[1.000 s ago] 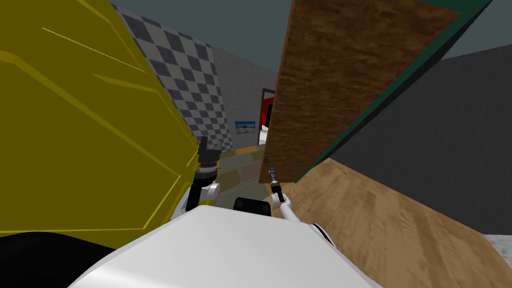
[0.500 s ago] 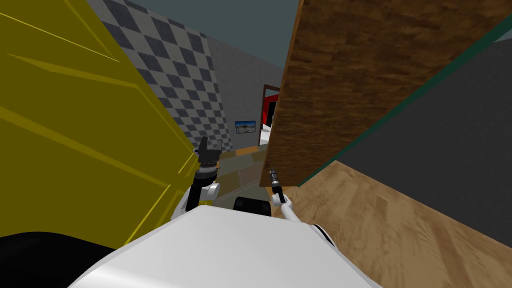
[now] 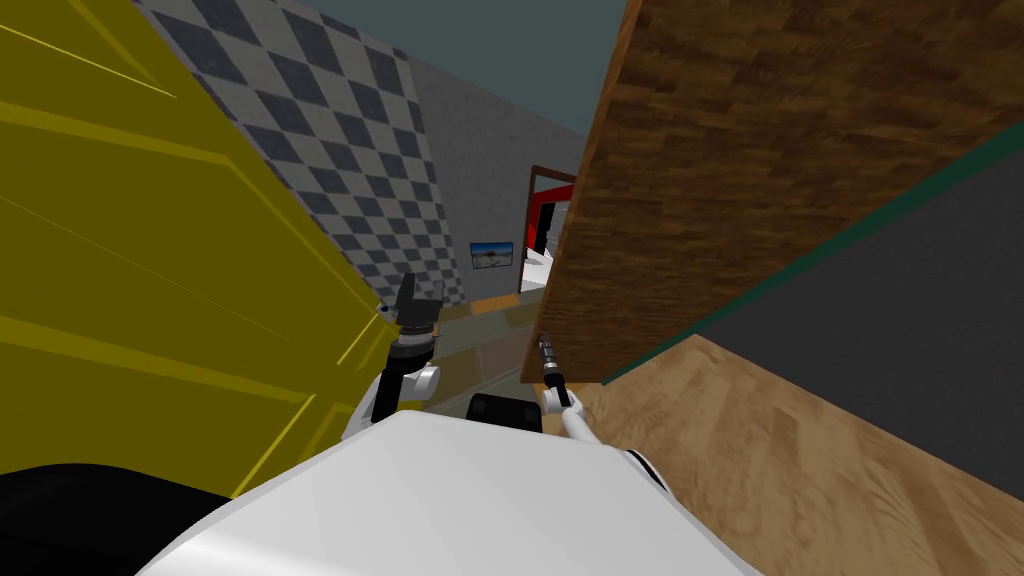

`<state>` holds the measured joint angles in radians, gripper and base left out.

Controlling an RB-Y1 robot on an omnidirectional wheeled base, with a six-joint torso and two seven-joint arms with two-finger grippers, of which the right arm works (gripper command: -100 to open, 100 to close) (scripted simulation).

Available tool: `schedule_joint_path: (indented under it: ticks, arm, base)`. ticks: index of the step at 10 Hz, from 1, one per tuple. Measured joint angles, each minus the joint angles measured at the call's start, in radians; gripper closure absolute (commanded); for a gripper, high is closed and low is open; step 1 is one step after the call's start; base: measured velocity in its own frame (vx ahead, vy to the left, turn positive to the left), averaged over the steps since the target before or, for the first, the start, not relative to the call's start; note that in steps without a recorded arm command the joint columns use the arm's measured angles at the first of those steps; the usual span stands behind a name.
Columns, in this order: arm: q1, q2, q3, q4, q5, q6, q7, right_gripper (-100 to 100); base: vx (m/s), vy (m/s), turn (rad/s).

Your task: Push the door open

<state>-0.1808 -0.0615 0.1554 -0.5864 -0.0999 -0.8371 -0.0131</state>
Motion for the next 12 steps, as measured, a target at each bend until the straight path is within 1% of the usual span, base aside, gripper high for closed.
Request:
schedule_joint_path:
  ticks: [5,6,7,8,9,10,11,12]
  arm:
    - [0.001,0.000,0.001,0.003,0.001,0.003,0.000,100]
    - [0.001,0.000,0.001,0.003,0.000,0.004,0.000,100]
    - [0.010,0.000,-0.001,-0.004,0.000,0.010,0.002,100]
    - [0.013,0.000,-0.004,0.000,-0.002,0.012,0.003,100]
    - [0.002,-0.001,-0.010,0.021,-0.005,0.004,0.004,100]
    - [0.023,-0.003,-0.013,-0.022,-0.006,0.023,0.008,100]
    - [0.010,-0.004,-0.018,-0.010,-0.009,0.018,0.010,100]
    - [0.000,-0.003,-0.026,0.012,-0.013,0.002,0.012,100]
  base:
    - [-0.014,-0.003,0.003]
    - [0.102,0.013,-0.017]
    - [0.152,0.050,-0.025]
    - [0.161,0.054,-0.027]
    - [0.168,0.052,-0.024]
    - [0.121,0.037,-0.013]
    - [0.146,0.043,-0.027]
    - [0.210,0.085,-0.063]
